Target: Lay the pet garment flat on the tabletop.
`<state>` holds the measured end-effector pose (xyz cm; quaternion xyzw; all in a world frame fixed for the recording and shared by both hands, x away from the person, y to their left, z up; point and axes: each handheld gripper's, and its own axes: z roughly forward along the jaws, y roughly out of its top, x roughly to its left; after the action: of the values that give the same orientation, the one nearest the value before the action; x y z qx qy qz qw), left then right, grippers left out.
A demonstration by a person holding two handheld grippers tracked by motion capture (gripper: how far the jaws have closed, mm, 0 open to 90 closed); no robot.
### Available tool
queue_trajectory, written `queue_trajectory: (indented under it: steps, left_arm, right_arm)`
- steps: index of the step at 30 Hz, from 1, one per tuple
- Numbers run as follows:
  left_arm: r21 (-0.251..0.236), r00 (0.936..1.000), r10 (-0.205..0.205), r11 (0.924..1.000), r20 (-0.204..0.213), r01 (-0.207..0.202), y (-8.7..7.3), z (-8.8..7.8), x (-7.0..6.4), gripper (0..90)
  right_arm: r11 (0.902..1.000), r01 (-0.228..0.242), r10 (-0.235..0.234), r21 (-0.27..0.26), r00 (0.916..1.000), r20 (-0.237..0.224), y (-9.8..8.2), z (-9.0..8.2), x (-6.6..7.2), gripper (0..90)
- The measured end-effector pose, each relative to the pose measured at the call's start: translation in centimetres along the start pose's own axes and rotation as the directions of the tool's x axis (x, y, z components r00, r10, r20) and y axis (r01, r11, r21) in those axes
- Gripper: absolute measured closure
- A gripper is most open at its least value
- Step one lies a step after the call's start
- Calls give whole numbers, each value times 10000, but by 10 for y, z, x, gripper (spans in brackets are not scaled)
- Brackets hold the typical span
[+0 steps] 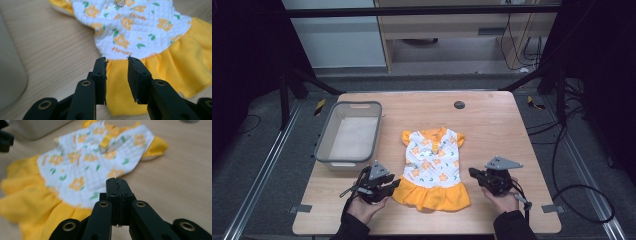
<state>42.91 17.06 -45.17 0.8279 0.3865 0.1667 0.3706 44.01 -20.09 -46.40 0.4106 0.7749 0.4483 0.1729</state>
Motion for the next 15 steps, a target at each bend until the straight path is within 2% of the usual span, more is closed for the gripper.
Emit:
queue_trajectory:
  steps: [2,3,7,9,12,13,14,15]
  left_arm:
    - [-57,9996,254,9997,-143,-255,4,6,-4,700]
    - [-57,9996,254,9997,-143,-255,4,6,-4,706]
    - [-16,9981,469,9989,-412,-470,11,21,-8,746]
    - [-92,9979,466,9988,-452,-471,13,26,-9,805]
    - [62,9975,548,9985,-450,-546,14,34,-10,833]
    - [136,9978,525,9986,-407,-520,14,40,-12,861]
    - [136,9978,525,9986,-407,-520,14,40,-12,865]
    - [225,9980,527,9984,-341,-519,13,44,-12,865]
  right_arm:
    - [9993,-171,175,-331,9998,123,9,5,-7,900]
    - [9987,-244,251,-447,9996,150,13,8,-10,900]
    - [9976,-262,278,-646,9993,234,26,22,-17,900]
    - [9969,-303,322,-721,9992,250,39,40,-23,900]
    - [9973,-212,232,-703,9993,279,45,50,-24,900]
    - [9979,-119,142,-636,9993,348,53,65,-26,900]
    - [9979,-119,142,-636,9993,348,53,65,-26,900]
    - [9986,-156,175,-511,9992,372,59,79,-29,900]
